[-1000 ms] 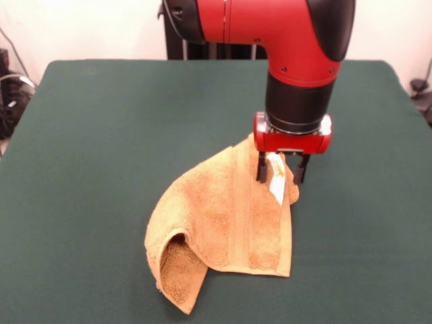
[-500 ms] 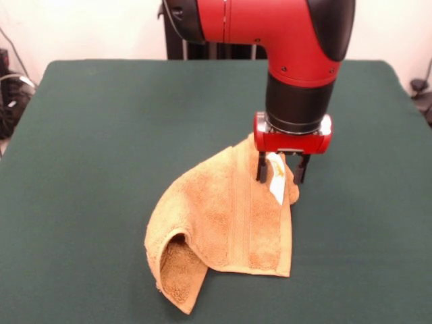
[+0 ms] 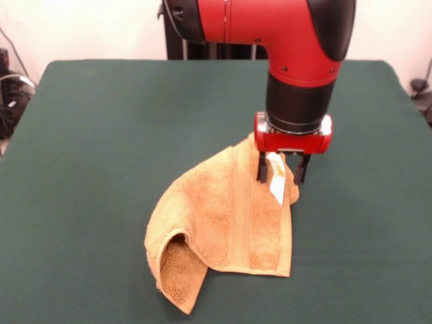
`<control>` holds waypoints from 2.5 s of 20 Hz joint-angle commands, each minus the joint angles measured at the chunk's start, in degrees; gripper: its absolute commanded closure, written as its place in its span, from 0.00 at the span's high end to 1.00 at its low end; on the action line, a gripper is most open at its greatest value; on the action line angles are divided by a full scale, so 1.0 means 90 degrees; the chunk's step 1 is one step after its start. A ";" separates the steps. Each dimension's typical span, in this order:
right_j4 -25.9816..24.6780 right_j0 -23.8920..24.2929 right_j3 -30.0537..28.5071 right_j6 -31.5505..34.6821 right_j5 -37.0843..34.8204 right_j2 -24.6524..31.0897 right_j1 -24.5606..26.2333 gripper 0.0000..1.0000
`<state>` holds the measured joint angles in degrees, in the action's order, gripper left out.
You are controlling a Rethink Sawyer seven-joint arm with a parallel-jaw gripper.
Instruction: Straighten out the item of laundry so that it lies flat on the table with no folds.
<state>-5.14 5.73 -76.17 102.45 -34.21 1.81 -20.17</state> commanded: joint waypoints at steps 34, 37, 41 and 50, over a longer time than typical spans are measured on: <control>-0.0022 -0.0188 -0.0031 0.0576 -0.0326 0.0290 0.0422 1.00; -0.0022 -0.0189 -0.0010 0.0577 -0.0323 0.0289 0.0441 1.00; -0.0022 -0.0187 -0.0045 0.0588 -0.0282 0.0299 0.0443 1.00; -0.0028 -0.0180 -0.0094 0.0623 -0.0054 0.0352 0.0607 1.00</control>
<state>-5.14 5.72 -75.74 102.45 -34.21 1.81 -19.81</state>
